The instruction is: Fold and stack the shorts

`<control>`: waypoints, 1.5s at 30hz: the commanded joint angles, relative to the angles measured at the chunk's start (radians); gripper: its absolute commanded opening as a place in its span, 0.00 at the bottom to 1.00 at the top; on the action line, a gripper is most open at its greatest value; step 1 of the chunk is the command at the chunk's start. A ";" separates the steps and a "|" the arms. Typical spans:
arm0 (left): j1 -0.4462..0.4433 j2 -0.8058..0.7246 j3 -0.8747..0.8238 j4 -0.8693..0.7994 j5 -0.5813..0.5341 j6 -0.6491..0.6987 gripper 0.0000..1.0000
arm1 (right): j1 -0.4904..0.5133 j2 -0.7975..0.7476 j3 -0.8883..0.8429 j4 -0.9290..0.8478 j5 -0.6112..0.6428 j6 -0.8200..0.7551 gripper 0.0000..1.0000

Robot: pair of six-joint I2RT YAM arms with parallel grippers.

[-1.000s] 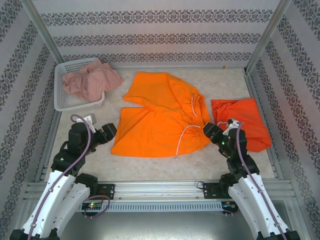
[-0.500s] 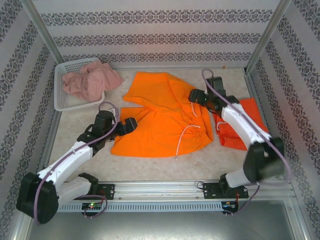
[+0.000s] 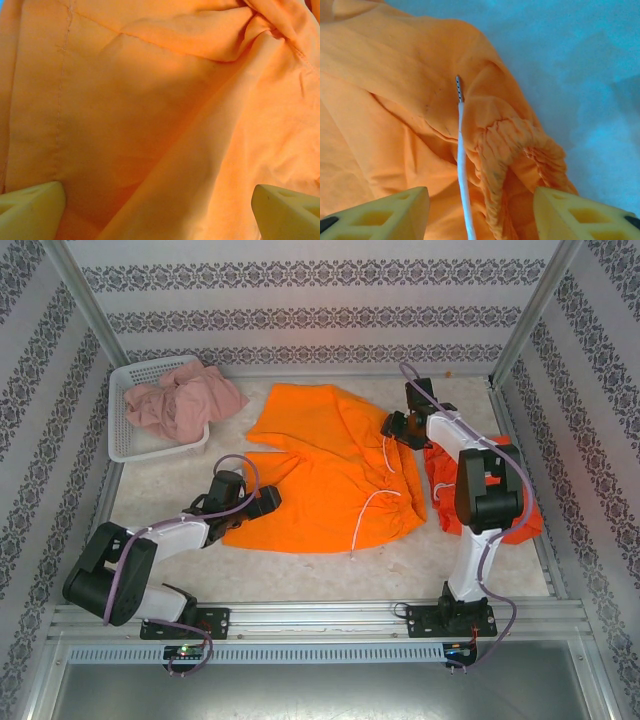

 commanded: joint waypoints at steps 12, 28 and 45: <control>-0.008 0.021 -0.187 0.058 -0.065 -0.116 0.96 | -0.060 0.129 0.188 0.037 -0.074 0.100 0.00; -0.005 -0.236 -0.282 -0.124 -0.233 -0.140 0.99 | -0.180 0.191 0.173 0.233 -0.161 0.268 0.08; 0.019 -0.787 0.004 -0.786 -0.275 -0.127 1.00 | -0.152 -0.104 -0.078 0.305 -0.245 0.311 0.83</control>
